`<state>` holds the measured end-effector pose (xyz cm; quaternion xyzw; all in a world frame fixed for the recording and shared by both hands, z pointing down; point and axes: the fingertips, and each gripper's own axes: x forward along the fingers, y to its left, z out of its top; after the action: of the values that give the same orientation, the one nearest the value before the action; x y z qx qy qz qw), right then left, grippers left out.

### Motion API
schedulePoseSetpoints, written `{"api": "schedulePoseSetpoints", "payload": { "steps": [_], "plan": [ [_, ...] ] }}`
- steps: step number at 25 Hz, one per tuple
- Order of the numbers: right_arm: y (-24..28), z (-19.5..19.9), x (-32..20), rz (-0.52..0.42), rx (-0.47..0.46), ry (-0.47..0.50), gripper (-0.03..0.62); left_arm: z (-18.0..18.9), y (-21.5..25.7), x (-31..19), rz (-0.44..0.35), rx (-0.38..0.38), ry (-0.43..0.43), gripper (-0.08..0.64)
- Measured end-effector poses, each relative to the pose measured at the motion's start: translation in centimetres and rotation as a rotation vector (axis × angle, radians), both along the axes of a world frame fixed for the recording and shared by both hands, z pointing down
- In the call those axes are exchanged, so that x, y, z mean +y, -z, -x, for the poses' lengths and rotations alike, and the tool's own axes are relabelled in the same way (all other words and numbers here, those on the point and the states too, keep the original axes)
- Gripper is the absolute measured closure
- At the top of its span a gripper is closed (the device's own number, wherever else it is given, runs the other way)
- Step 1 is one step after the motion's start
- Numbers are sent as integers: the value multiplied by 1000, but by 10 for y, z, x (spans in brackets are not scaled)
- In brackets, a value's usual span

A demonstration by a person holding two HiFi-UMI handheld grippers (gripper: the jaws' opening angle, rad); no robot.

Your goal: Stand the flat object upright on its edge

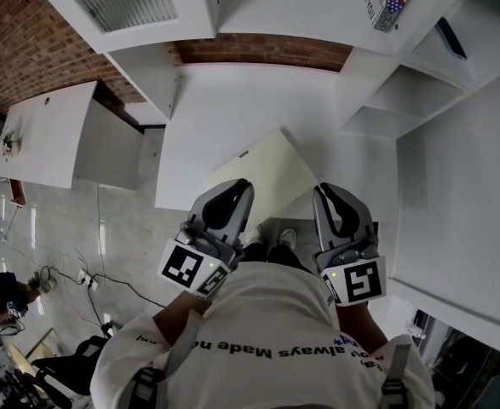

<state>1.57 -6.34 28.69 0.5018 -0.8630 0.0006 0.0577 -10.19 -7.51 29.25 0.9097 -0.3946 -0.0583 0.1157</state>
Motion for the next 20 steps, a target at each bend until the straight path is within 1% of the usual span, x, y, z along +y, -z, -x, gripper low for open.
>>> {"api": "schedulePoseSetpoints", "payload": {
  "steps": [2, 4, 8, 12, 14, 17, 20],
  "plan": [
    [-2, -3, -3, -4, 10, 12, 558, -2, -6, -3, 13, -11, 9, 525],
    [-6, -2, -6, -9, 28, 27, 557, -1, -17, -5, 43, -10, 17, 525],
    [-27, 3, -9, -6, 56, 64, 557, 5, -53, -2, 135, -9, 30, 521],
    [-62, 11, -7, 29, 108, 111, 555, 15, -95, 4, 236, -9, 42, 459],
    [-79, 18, -4, 53, 149, 143, 555, 24, -117, 9, 298, 6, 59, 441],
    [-110, 25, 1, 116, 253, 191, 550, 37, -151, 15, 390, 29, 77, 412],
    [-138, 29, 8, 167, 305, 214, 504, 43, -187, 26, 474, 41, 88, 389]
  ]
}}
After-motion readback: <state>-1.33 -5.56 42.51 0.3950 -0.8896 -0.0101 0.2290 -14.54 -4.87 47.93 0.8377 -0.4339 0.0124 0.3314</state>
